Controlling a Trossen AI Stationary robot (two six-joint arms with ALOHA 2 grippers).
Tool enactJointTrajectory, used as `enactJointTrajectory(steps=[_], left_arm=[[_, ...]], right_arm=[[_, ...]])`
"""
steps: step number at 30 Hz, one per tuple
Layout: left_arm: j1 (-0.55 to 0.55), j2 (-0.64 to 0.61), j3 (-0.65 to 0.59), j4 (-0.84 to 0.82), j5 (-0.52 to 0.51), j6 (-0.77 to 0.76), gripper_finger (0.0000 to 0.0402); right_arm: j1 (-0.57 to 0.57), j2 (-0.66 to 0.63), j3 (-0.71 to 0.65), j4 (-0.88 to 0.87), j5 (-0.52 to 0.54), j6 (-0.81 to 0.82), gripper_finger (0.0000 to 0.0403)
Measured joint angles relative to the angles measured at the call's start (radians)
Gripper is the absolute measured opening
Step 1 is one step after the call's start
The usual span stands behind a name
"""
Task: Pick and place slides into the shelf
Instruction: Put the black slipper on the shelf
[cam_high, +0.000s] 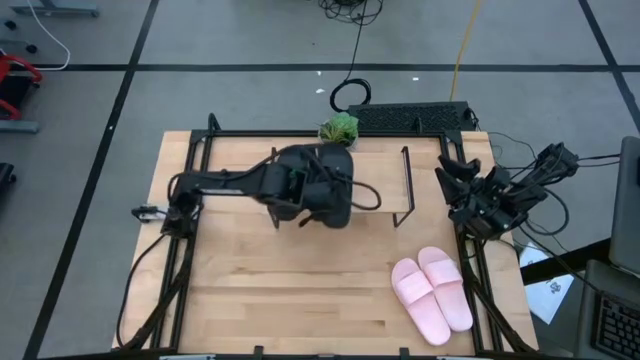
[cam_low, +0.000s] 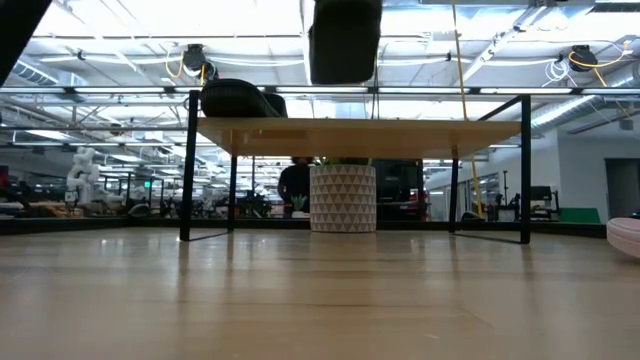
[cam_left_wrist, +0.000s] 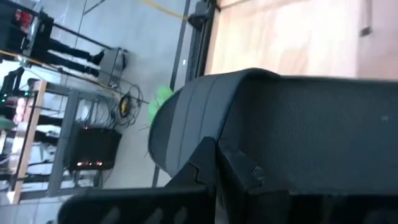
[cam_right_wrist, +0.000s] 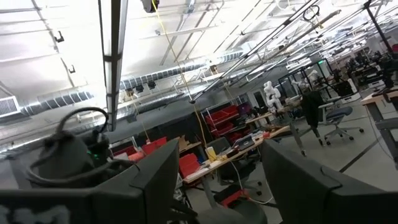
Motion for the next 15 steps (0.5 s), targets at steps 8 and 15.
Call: enactJointTrajectory(steps=[8, 15], left_arm=[[0.049, 0.027, -0.013, -0.03, 0.013, 0.042, 0.0], [0.068, 0.025, -0.06, -0.039, 0.025, 0.042, 0.0]], right_arm=[[0.0, -0.028, 0.0, 0.0, 0.002, -0.033, 0.0219], [0.0, -0.032, 0.0, 0.0, 0.0, -0.033, 0.0219]])
